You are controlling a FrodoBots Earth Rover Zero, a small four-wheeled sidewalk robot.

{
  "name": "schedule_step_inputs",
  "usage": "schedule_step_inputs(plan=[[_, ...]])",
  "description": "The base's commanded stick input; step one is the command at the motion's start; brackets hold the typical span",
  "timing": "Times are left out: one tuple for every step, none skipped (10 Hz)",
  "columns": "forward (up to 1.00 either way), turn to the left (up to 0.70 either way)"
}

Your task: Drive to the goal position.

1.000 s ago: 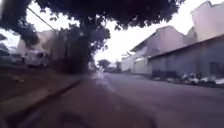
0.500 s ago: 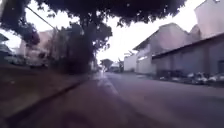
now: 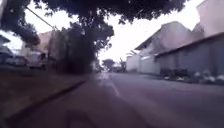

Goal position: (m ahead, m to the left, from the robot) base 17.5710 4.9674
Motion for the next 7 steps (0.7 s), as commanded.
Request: schedule_step_inputs(plan=[[0.7,-0.29],[0.7,-0.26],[0.7,-0.09],[0.7,0.0],[0.7,0.0],[0.7,0.0],[0.7,0.0]])
